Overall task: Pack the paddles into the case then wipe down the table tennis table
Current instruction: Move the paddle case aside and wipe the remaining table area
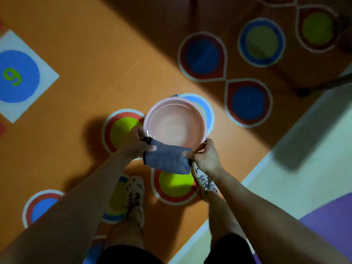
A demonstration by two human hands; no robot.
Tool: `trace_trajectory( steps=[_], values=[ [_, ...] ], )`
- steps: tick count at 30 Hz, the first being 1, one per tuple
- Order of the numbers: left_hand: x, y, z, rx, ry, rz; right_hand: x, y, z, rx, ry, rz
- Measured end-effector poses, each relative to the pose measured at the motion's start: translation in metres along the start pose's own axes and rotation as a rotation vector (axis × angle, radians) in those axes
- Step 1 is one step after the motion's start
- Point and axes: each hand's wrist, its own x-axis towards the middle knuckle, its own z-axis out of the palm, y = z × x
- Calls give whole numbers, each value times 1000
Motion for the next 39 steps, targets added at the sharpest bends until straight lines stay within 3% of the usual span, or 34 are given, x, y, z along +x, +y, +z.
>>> trace_trajectory(
  steps=[8, 16, 23, 29, 39],
  values=[
    [-19, 77, -29, 275, -248, 165, -95, -14, 14, 268, 288, 60],
    [-62, 110, -49, 577, -479, 230, -212, -1, 115, 623, 577, 168],
    [-120, 45, -97, 793, -728, 328, -310, 12, 267, 819, 812, 308],
    [-175, -41, -170, 960, -893, 302, -397, 16, 414, 945, 932, 424],
    [-229, -192, -337, 1264, -1234, 369, -493, -27, 727, 1281, 1116, 647]
  ],
)
